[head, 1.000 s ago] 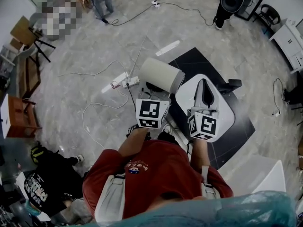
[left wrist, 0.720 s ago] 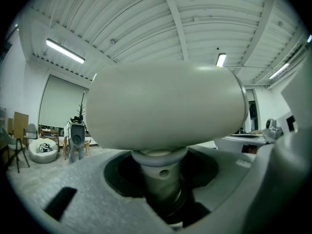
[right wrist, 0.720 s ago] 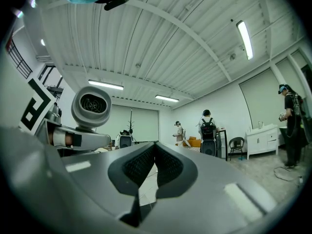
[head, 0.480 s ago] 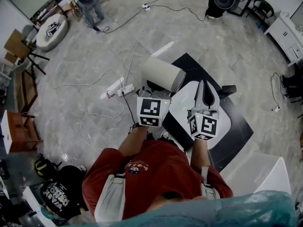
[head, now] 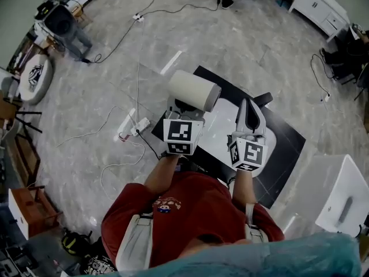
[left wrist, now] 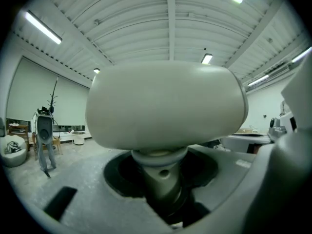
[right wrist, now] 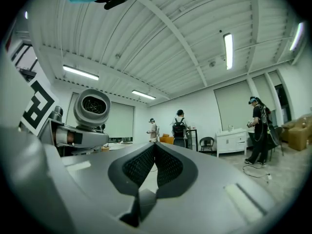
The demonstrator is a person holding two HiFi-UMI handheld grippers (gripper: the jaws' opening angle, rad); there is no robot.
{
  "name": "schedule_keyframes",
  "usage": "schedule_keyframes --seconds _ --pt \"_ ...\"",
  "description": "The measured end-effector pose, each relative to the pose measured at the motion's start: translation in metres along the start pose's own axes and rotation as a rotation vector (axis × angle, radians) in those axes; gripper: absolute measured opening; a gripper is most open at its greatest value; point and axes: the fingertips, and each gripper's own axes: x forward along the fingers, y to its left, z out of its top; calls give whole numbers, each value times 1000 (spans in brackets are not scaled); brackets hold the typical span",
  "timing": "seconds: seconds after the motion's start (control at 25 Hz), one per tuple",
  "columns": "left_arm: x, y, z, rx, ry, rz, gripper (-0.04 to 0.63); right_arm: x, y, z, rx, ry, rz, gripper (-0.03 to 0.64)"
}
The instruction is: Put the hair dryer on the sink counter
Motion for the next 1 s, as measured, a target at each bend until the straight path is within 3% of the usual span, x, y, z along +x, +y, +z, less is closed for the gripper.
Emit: schedule_keyframes --seconds 0.6,1.0 --pt "72 -13 -19 31 75 -210 187 3 -37 -1 -32 3 -251 2" --pt "116 -23 -64 52 193 -245 187 -2 -62 -13 -24 23 -323 2"
